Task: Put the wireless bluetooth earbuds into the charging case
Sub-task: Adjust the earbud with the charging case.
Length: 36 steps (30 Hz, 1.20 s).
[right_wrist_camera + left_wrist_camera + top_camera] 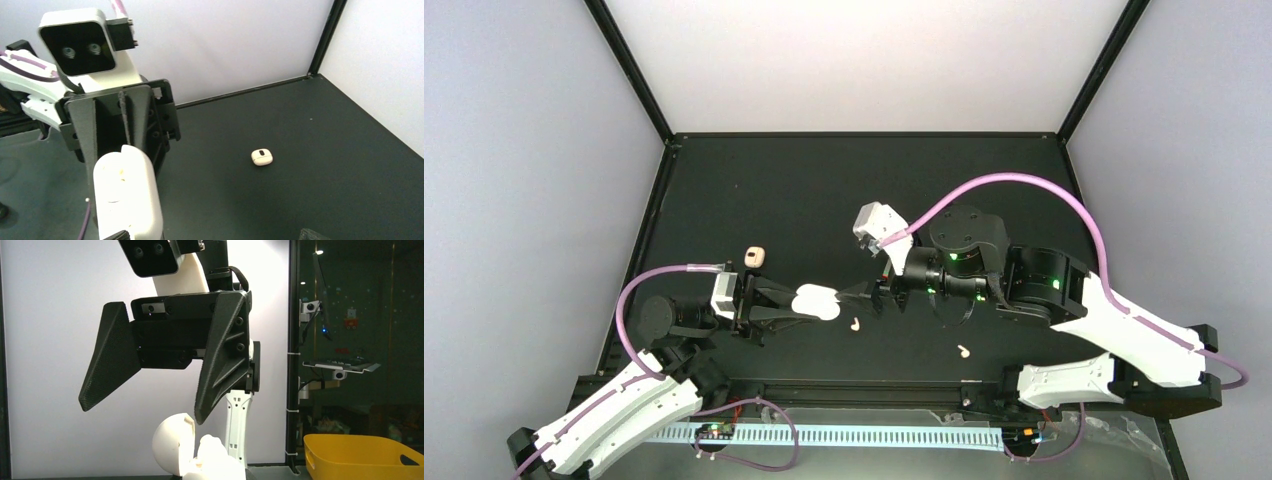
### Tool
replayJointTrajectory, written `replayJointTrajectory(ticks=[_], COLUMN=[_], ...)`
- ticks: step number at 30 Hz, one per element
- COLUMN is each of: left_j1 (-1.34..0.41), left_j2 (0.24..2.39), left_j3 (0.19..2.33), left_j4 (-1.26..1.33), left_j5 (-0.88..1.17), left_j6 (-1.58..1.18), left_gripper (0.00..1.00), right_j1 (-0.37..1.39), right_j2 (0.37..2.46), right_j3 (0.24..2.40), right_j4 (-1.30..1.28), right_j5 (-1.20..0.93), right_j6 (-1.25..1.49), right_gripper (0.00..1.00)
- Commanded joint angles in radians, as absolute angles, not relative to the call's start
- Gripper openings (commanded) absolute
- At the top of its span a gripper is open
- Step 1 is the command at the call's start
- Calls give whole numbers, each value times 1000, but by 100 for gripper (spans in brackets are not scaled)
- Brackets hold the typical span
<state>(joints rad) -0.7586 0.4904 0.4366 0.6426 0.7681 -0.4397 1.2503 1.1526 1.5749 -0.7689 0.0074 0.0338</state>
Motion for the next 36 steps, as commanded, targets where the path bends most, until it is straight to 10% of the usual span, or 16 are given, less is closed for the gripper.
replayJointTrajectory(ticks=[1,36], left_j1=[-756,-757], left_j2=[483,516], left_j3=[439,460], left_j4=[664,660], left_j5=[787,770], left_j6=[-430,-429], left_gripper=[2,2], right_j1=[1247,1248], right_j2=[1166,1224], right_j3=[1596,1619], right_j4=[-755,-851], right_j5=[68,-28], right_j6=[43,-8], right_gripper=[88,88])
